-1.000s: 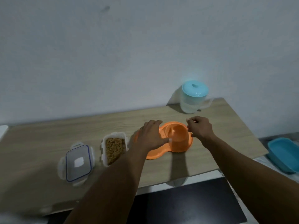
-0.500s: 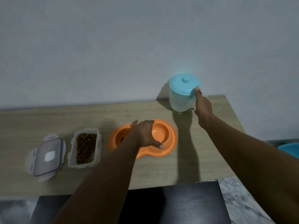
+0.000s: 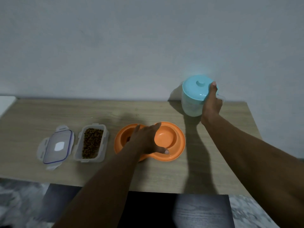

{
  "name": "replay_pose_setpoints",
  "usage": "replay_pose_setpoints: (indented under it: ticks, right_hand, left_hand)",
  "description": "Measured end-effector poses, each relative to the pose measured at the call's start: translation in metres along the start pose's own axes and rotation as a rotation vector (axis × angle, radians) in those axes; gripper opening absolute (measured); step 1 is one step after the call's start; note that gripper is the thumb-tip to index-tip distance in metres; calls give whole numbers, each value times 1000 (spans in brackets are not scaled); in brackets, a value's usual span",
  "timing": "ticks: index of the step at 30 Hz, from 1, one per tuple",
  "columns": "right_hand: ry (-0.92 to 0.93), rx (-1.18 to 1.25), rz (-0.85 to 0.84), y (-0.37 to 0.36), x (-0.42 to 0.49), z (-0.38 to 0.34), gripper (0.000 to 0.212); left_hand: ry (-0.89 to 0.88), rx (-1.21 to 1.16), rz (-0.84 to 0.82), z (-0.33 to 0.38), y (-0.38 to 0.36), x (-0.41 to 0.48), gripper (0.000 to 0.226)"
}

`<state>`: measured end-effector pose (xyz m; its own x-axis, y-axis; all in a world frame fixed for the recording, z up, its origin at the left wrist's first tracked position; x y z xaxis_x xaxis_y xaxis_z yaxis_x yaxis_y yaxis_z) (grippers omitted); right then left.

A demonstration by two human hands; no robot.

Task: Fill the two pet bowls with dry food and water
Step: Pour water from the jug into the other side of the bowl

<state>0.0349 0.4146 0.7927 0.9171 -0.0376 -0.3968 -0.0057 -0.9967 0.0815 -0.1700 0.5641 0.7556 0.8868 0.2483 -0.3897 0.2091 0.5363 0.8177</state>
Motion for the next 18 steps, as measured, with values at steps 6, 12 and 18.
replay_pose_setpoints:
  ticks: [6, 12, 18]
  right_hand:
    - [15, 94, -15, 2, 7, -6, 39]
    - [71, 19, -120, 25, -11, -13, 32]
    - [208, -82, -181, 42, -36, -13, 25]
  left_hand:
    - [-54, 43, 49, -20, 1, -7, 121]
    - [-52, 43, 51, -33, 6, -12, 104]
    - [-191, -23, 85, -47, 9, -5, 93]
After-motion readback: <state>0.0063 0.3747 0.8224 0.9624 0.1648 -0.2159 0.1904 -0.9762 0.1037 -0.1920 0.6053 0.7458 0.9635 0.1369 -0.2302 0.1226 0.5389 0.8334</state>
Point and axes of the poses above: each hand's wrist, its own x-axis towards the middle knuckle, its own y-axis out of the back of the hand, z = x × y, the point moved 2 cm from there along x, towards the middle knuckle, and after that the axes turned 11 degrees about -x, right-handed, at the moved point
